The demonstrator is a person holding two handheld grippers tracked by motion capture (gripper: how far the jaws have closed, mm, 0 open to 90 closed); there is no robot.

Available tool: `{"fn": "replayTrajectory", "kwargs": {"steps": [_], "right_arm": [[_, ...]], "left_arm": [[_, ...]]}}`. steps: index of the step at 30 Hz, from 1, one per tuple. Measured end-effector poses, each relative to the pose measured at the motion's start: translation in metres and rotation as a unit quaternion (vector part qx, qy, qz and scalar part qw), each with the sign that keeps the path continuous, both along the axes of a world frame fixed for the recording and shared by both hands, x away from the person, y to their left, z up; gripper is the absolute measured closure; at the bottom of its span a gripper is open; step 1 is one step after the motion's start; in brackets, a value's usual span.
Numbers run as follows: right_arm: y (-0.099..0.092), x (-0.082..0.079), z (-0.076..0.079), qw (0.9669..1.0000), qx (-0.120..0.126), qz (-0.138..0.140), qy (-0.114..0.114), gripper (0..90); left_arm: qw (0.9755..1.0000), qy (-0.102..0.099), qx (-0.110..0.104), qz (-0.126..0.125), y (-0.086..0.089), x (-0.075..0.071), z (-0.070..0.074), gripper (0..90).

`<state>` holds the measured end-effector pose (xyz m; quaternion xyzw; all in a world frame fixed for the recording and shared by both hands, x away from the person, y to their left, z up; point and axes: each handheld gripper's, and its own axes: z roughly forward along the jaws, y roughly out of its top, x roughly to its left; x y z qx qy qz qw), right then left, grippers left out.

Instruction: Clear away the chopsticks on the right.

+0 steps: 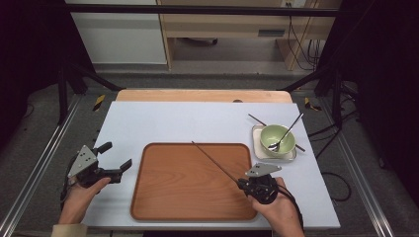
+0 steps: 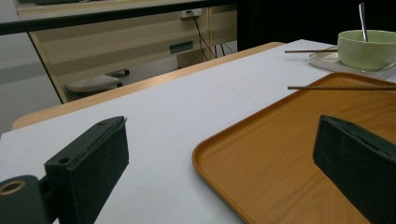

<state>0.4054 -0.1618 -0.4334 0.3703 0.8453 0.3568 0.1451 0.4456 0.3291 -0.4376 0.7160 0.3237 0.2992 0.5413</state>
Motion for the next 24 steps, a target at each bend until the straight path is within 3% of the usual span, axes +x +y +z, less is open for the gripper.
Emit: {"fn": "replayTrajectory", "kwargs": {"steps": [9, 24], "right_arm": [[0.009, -0.012, -0.018, 0.9995, -0.007, -0.012, 0.029, 84.8], [0.012, -0.014, -0.032, 0.9987, -0.013, -0.015, 0.047, 84.6]], "left_arm": [[1.0, 0.0, -0.002, 0.0, -0.001, 0.0, -0.001, 3.2], [1.0, 0.003, 0.0, 0.007, 0.0, 0.001, -0.003, 3.1]]}}
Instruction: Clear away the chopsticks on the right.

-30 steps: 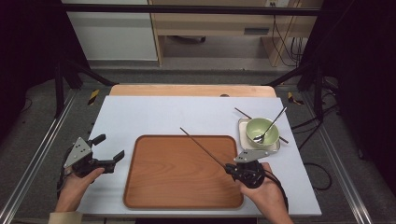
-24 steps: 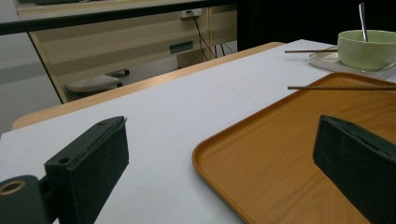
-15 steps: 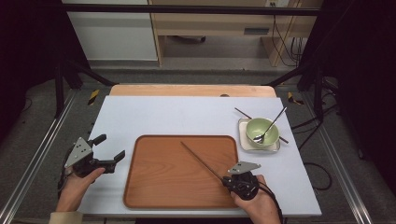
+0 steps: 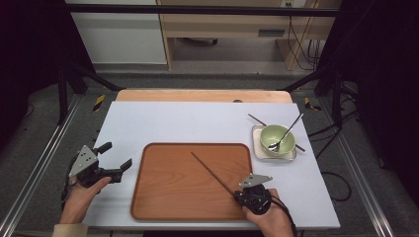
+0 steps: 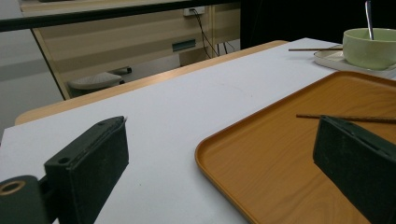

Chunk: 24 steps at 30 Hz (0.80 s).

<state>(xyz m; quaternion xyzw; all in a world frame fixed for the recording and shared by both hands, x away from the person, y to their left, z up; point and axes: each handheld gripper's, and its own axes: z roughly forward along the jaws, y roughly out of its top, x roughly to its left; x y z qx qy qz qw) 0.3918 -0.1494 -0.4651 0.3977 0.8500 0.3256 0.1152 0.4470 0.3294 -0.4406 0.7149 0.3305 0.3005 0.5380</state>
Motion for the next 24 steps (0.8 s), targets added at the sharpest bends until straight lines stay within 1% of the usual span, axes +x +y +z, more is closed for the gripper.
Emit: {"fn": "replayTrajectory", "kwargs": {"steps": [1, 2, 3, 4, 5, 6, 7, 8, 9, 10, 12, 13, 14, 16, 18, 19, 22, 23, 24], "right_arm": [[0.0, 0.0, 0.0, 1.0, 0.001, -0.001, 0.003, 84.6], [0.0, 0.0, -0.001, 1.0, 0.0, 0.003, -0.001, 84.6], [0.001, 0.0, -0.001, 1.0, 0.002, 0.003, 0.004, 84.6], [0.001, 0.0, -0.001, 1.0, -0.001, 0.004, 0.003, 84.5], [0.001, 0.0, -0.001, 1.0, 0.001, 0.006, 0.006, 82.4], [0.001, 0.0, -0.001, 1.0, 0.001, 0.006, 0.006, 82.4], [0.001, -0.001, -0.001, 1.0, 0.004, 0.004, 0.007, 79.5], [0.0, -0.002, 0.0, 1.0, 0.002, 0.001, 0.002, 78.3], [-0.001, -0.003, 0.003, 1.0, 0.005, 0.001, 0.0, 77.7], [-0.003, -0.003, 0.004, 0.9999, 0.007, 0.009, -0.009, 77.1], [-0.004, -0.005, 0.01, 0.9998, 0.018, 0.001, -0.013, 74.9], [-0.007, -0.005, 0.014, 0.9996, 0.018, 0.008, -0.022, 73.7], [-0.009, -0.005, 0.016, 0.9994, 0.02, 0.007, -0.028, 72.7], [-0.016, -0.004, 0.025, 0.9989, 0.025, -0.003, -0.04, 71.5], [-0.026, 0.001, 0.03, 0.9982, 0.021, -0.011, -0.055, 70.1], [-0.032, 0.003, 0.033, 0.9978, 0.023, -0.024, -0.057, 68.8], [-0.05, 0.01, 0.041, 0.996, 0.026, -0.046, -0.071, 66.6], [-0.057, 0.012, 0.042, 0.9951, 0.025, -0.051, -0.081, 65.3], [-0.064, 0.015, 0.044, 0.9942, 0.027, -0.062, -0.083, 63.8]], "left_arm": [[1.0, 0.0, 0.0, 0.0, 0.0, 0.0, 0.0, 3.1], [1.0, 0.0, 0.001, -0.001, -0.001, 0.0, 0.0, 3.1], [1.0, 0.0, 0.001, 0.0, -0.001, 0.0, 0.0, 3.1], [1.0, -0.002, 0.001, 0.001, -0.001, 0.0, 0.0, 3.1], [1.0, -0.004, 0.003, 0.003, -0.001, 0.0, 0.001, 3.2], [1.0, -0.005, 0.003, 0.004, -0.001, 0.0, 0.001, 3.2], [1.0, -0.006, 0.003, 0.005, 0.0, -0.001, 0.001, 3.2], [1.0, -0.006, 0.002, 0.005, 0.0, -0.001, 0.001, 3.2], [1.0, -0.006, 0.002, 0.006, 0.0, -0.001, 0.001, 3.2], [1.0, -0.005, 0.002, 0.006, 0.001, -0.001, 0.001, 3.2], [1.0, -0.005, 0.001, 0.006, 0.001, -0.001, 0.001, 3.2], [1.0, -0.005, 0.002, 0.006, 0.001, -0.001, 0.001, 3.2], [1.0, -0.005, 0.001, 0.007, 0.001, -0.001, 0.001, 3.2], [1.0, -0.006, 0.001, 0.007, 0.001, -0.001, 0.001, 3.1], [0.9999, -0.009, 0.002, 0.01, 0.001, -0.002, 0.001, 3.2], [0.9999, -0.011, 0.001, 0.011, 0.001, -0.002, 0.001, 3.3], [0.9998, -0.015, 0.002, 0.015, 0.002, -0.002, 0.001, 3.4], [0.9998, -0.014, 0.002, 0.016, 0.002, -0.001, 0.001, 3.4], [0.9998, -0.014, 0.002, 0.016, 0.003, -0.001, 0.001, 3.3]]}}
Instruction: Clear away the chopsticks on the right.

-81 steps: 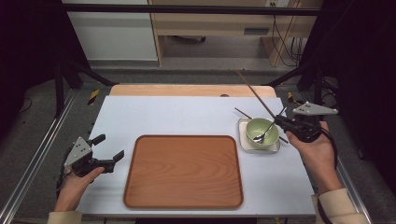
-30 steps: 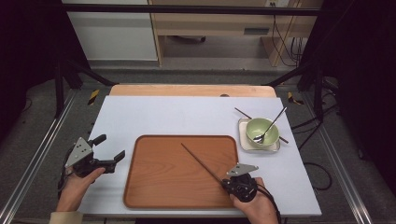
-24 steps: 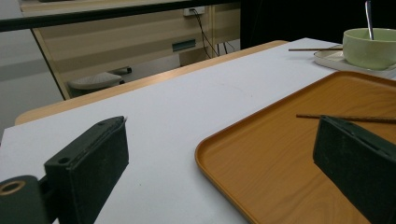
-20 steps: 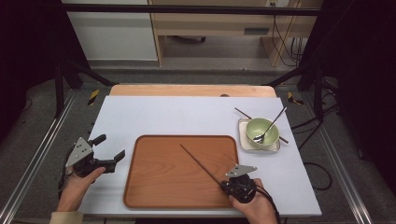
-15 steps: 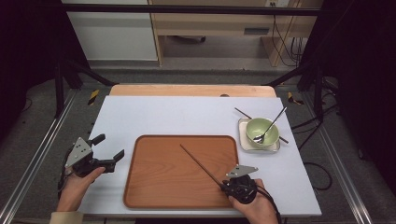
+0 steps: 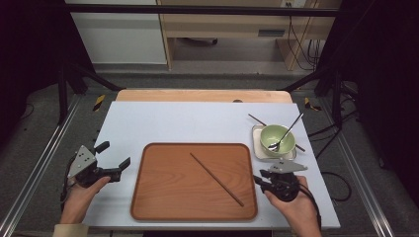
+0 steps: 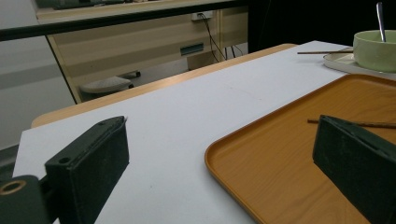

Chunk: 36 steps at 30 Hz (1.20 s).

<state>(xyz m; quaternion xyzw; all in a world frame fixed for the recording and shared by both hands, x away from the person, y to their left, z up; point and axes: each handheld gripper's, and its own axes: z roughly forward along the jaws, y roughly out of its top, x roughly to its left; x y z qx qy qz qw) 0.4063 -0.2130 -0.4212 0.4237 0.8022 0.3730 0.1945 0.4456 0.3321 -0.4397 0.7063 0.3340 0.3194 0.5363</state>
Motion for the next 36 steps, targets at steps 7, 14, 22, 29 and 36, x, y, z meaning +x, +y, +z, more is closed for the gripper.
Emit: {"fn": "replayTrajectory", "kwargs": {"steps": [7, 14, 22, 29, 36], "right_arm": [[-0.046, 0.007, 0.002, 0.9986, 0.013, -0.051, -0.004, 59.3], [-0.08, 0.009, -0.002, 0.997, 0.007, -0.077, -0.009, 50.4], [-0.105, 0.024, -0.01, 0.9959, -0.004, -0.09, 0.003, 46.7], [-0.121, 0.04, -0.012, 0.9954, -0.013, -0.094, 0.01, 45.5], [-0.145, 0.059, -0.011, 0.9943, -0.034, -0.101, 0.008, 54.7]], "left_arm": [[1.0, 0.003, -0.001, 0.002, 0.002, 0.0, -0.001, 3.3], [1.0, 0.002, -0.002, 0.002, 0.002, 0.0, 0.0, 3.3], [1.0, -0.004, -0.005, 0.0, 0.001, -0.001, 0.002, 3.2], [0.9999, -0.005, -0.008, 0.003, 0.003, -0.002, 0.003, 3.2], [0.9999, -0.003, -0.012, 0.007, 0.006, -0.001, 0.0, 3.2]]}}
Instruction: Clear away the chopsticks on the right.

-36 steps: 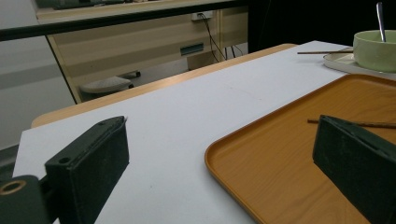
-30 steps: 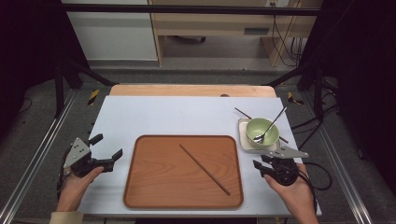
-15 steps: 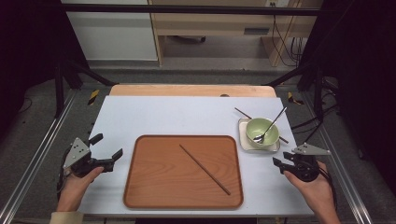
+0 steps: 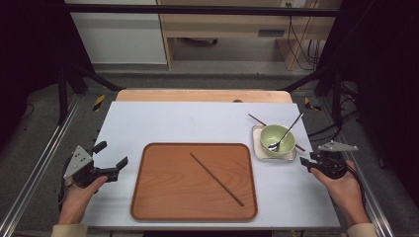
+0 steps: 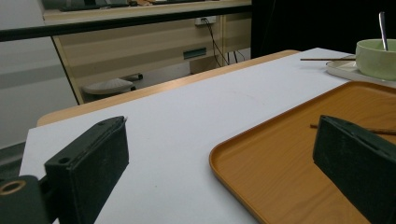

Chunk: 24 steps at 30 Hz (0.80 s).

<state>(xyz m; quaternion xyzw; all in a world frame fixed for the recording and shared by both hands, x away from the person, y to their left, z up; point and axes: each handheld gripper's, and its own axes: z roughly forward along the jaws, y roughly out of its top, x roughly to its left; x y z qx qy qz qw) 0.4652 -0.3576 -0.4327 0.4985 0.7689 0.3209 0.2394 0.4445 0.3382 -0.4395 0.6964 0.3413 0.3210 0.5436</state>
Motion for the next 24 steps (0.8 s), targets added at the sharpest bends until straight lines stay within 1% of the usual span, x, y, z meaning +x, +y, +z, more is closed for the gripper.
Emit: {"fn": "replayTrajectory", "kwargs": {"steps": [1, 2, 4, 5, 6, 7, 8, 9, 10, 11, 13, 16, 19, 24], "right_arm": [[-0.001, 0.002, 0.0, 1.0, -0.003, -0.003, 0.0, 55.3], [-0.004, 0.006, 0.0, 0.9999, -0.014, 0.001, -0.006, 56.0], [-0.005, 0.011, 0.0, 0.9998, -0.018, -0.001, -0.007, 58.3], [-0.007, 0.015, -0.001, 0.9996, -0.027, 0.004, -0.009, 58.6], [-0.007, 0.018, -0.002, 0.9995, -0.029, 0.006, -0.008, 58.9], [-0.009, 0.024, -0.004, 0.9989, -0.045, 0.009, -0.007, 59.1], [-0.009, 0.024, -0.004, 0.9989, -0.045, 0.009, -0.007, 59.1], [-0.009, 0.027, -0.005, 0.9987, -0.051, 0.008, -0.005, 59.2], [-0.01, 0.032, -0.007, 0.9988, -0.049, 0.008, 0.001, 59.6], [-0.012, 0.035, -0.008, 0.9985, -0.053, 0.011, 0.001, 60.2], [-0.013, 0.041, -0.011, 0.9986, -0.051, 0.012, 0.005, 61.4], [-0.012, 0.05, -0.015, 0.9979, -0.058, 0.025, 0.012, 62.7], [-0.011, 0.056, -0.02, 0.9969, -0.068, 0.029, 0.025, 64.1], [-0.01, 0.062, -0.023, 0.9963, -0.071, 0.034, 0.035, 66.7]], "left_arm": [[1.0, 0.001, 0.001, 0.001, 0.0, 0.0, -0.001, 3.2], [1.0, 0.002, 0.001, 0.001, 0.0, 0.0, -0.001, 3.2], [1.0, 0.004, 0.003, 0.001, 0.0, 0.0, -0.003, 3.2], [1.0, 0.004, 0.003, 0.002, 0.0, 0.001, -0.003, 3.3], [1.0, 0.005, 0.003, 0.001, 0.0, 0.001, -0.003, 3.3], [1.0, 0.005, 0.004, 0.001, -0.001, 0.001, -0.003, 3.3], [1.0, 0.006, 0.004, 0.001, -0.001, 0.001, -0.004, 3.3], [1.0, 0.007, 0.004, 0.001, -0.001, 0.001, -0.004, 3.3], [1.0, 0.008, 0.005, 0.001, -0.001, 0.001, -0.005, 3.3], [1.0, 0.008, 0.006, 0.0, -0.001, 0.001, -0.005, 3.3], [0.9999, 0.009, 0.007, 0.0, -0.001, 0.002, -0.006, 3.3], [0.9999, 0.011, 0.007, 0.0, -0.001, 0.002, -0.007, 3.3], [0.9999, 0.012, 0.007, -0.001, -0.002, 0.002, -0.008, 3.3], [0.9999, 0.012, 0.009, -0.001, -0.002, 0.002, -0.008, 3.3]]}}
